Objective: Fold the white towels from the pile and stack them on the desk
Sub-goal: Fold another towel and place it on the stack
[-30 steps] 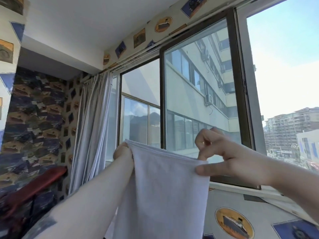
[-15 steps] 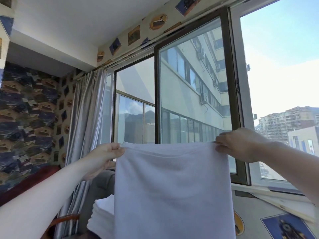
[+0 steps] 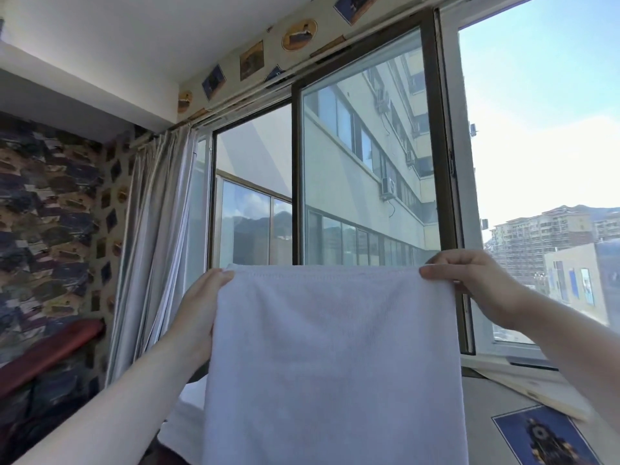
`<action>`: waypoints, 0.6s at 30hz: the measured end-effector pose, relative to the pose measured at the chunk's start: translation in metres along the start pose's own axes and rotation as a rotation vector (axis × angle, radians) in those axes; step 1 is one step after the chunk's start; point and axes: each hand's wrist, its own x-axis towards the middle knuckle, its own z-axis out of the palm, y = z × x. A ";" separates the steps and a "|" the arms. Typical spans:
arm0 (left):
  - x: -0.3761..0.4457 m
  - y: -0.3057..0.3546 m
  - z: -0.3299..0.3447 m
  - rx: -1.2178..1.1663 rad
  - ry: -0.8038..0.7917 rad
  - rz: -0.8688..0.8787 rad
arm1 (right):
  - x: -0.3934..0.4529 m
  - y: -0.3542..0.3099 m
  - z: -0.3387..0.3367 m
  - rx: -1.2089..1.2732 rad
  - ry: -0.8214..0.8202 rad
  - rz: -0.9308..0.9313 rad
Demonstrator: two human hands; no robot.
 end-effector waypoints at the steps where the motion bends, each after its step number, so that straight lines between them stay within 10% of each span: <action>1: 0.000 0.000 0.001 -0.016 -0.016 -0.013 | -0.002 0.003 0.001 0.102 0.026 0.029; 6: 0.001 0.000 -0.002 -0.090 -0.162 -0.111 | -0.007 0.020 0.001 0.190 0.082 0.095; 18: -0.005 0.001 -0.010 0.039 -0.172 0.021 | -0.003 0.011 -0.011 -0.536 0.047 -0.078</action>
